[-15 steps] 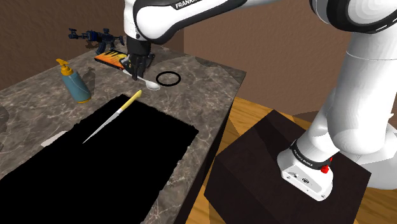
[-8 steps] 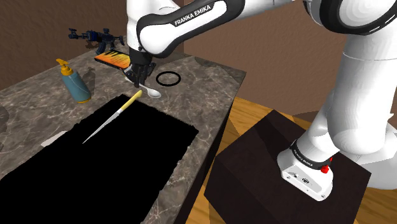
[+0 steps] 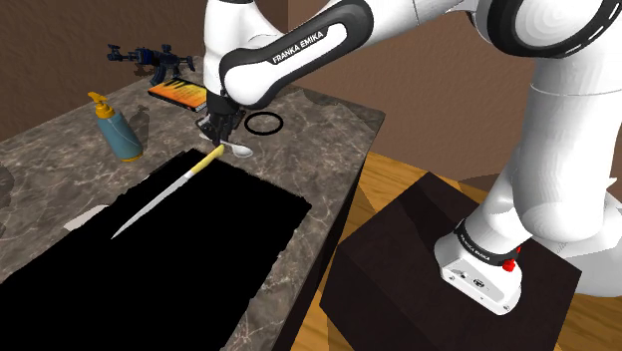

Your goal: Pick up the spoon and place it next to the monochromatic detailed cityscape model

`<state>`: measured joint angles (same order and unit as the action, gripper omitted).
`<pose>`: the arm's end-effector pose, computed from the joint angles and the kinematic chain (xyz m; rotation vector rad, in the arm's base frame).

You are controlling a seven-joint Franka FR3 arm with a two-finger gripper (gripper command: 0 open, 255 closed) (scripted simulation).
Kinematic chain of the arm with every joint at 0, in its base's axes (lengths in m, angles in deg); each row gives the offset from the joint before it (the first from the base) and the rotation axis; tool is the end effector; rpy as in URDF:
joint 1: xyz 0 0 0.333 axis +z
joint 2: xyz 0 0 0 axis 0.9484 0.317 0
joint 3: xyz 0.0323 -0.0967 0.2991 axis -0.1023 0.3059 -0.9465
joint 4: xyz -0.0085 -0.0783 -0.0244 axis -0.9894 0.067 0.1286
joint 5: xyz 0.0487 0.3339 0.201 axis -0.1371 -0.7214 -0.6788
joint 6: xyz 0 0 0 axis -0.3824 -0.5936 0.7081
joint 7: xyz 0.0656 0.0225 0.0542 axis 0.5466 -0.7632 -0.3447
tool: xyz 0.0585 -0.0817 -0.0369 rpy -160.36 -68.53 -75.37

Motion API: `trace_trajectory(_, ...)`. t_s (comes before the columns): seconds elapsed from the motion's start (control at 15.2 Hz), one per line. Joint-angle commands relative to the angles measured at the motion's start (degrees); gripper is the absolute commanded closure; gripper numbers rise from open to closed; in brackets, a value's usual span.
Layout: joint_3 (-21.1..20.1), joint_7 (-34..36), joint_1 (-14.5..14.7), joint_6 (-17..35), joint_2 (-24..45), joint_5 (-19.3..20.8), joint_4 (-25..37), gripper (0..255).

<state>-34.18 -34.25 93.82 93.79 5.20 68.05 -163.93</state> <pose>0.5787 0.3595 0.3664 -2.9607 -0.3003 -0.3344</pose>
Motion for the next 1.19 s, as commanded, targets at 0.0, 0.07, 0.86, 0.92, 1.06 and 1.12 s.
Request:
trace_trajectory(0.0,-0.01,0.02,0.19,1.57,1.30,0.16,-1.00,255)
trace_trajectory(0.07,-0.02,0.02,0.19,1.57,1.29,0.16,-1.01,255)
trace_trajectory(0.86,-0.01,-0.02,0.13,2.04,1.12,0.12,-1.63,0)
trace_trajectory(0.92,-0.01,0.02,0.20,1.57,1.29,0.16,-1.00,0)
trace_trajectory(1.06,-0.36,-0.39,-0.24,-0.84,-1.61,-0.50,-1.46,0)
trace_trajectory(1.12,-0.51,-0.59,-0.45,-2.10,-3.00,-0.84,-1.57,0)
